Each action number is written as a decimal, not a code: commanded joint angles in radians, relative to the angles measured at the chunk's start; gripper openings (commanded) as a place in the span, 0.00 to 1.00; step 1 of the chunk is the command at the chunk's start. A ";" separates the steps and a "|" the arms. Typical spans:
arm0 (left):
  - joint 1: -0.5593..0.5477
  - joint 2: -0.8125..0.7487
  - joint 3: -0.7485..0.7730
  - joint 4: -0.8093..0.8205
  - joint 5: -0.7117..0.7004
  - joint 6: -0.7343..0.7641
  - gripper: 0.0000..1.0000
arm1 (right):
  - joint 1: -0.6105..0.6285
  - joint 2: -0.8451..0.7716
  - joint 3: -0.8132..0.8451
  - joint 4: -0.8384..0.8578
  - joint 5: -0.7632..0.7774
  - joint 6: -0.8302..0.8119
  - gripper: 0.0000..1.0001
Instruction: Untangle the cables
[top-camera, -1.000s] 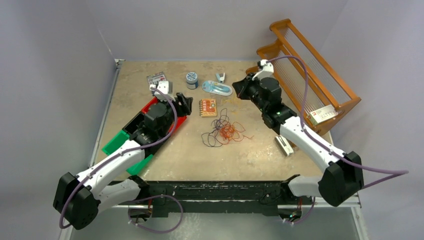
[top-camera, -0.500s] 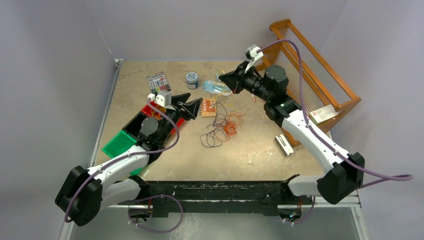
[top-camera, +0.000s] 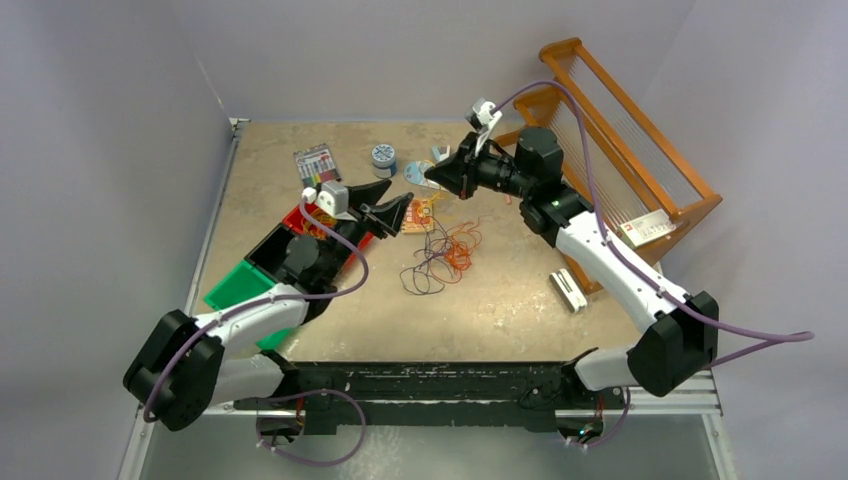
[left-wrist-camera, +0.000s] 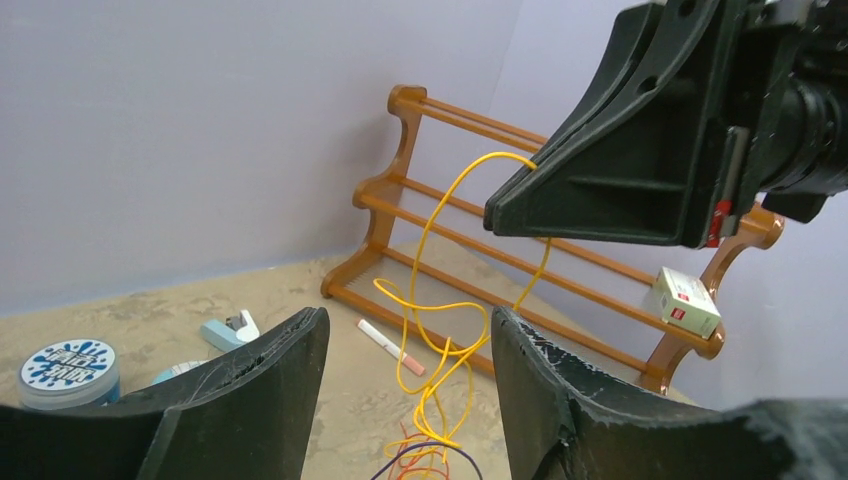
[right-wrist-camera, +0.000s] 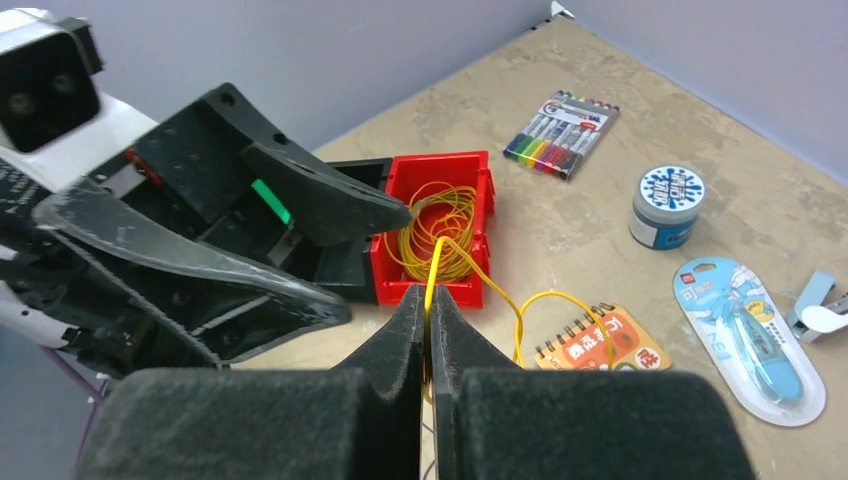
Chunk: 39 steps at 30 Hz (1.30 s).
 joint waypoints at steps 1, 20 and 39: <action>-0.003 0.056 0.053 0.131 0.045 0.034 0.59 | 0.002 -0.012 0.064 0.037 -0.074 0.000 0.00; -0.003 0.255 0.220 0.259 0.046 0.075 0.52 | 0.028 0.031 0.124 0.025 -0.152 0.043 0.00; -0.003 0.432 0.276 0.342 0.064 0.013 0.33 | 0.047 0.025 0.179 0.071 -0.217 0.139 0.00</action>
